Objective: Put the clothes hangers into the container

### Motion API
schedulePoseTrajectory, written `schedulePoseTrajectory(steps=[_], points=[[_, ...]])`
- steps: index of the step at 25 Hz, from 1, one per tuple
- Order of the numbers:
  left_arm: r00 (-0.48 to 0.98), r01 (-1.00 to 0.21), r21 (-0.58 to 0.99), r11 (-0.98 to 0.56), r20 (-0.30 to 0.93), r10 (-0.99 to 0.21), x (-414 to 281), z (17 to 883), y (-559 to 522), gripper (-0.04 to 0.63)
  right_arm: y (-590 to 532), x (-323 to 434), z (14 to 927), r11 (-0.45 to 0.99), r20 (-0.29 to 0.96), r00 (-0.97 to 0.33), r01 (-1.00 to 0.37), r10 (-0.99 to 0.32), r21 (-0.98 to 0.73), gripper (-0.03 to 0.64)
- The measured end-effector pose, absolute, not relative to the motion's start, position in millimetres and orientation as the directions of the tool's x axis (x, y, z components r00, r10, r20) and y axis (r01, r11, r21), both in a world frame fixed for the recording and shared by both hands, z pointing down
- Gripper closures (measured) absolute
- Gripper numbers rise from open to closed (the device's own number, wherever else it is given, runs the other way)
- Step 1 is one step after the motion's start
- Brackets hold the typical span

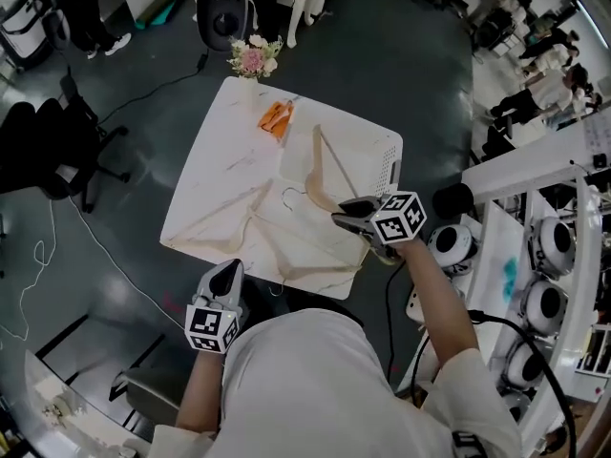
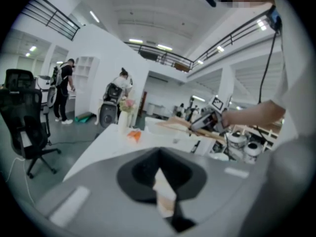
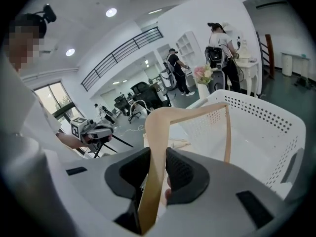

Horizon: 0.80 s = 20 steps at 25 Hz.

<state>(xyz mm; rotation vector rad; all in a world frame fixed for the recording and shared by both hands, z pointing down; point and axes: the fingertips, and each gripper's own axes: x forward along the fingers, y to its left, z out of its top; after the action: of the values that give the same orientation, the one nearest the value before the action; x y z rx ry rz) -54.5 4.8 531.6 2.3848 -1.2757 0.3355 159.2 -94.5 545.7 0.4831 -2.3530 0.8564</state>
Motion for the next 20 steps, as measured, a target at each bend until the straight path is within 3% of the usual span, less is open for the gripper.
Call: schedulePoseTrajectory(steps=[8, 20], points=[[0.509, -0.861, 0.26, -0.438, 0.432, -0.744, -49.1, 545.4, 0.1, 0.592, -149.4, 176.6, 595.4, 0.683, 0.697, -0.716, -0.489, 0.041, -0.543, 0.527], [0.467, -0.884, 0.269, -0.382, 0.475, -0.746, -44.9, 555.5, -12.7, 0.592, -181.6, 186.0, 643.3, 0.682, 0.744, -0.654, -0.484, 0.134, -0.548, 0.526]])
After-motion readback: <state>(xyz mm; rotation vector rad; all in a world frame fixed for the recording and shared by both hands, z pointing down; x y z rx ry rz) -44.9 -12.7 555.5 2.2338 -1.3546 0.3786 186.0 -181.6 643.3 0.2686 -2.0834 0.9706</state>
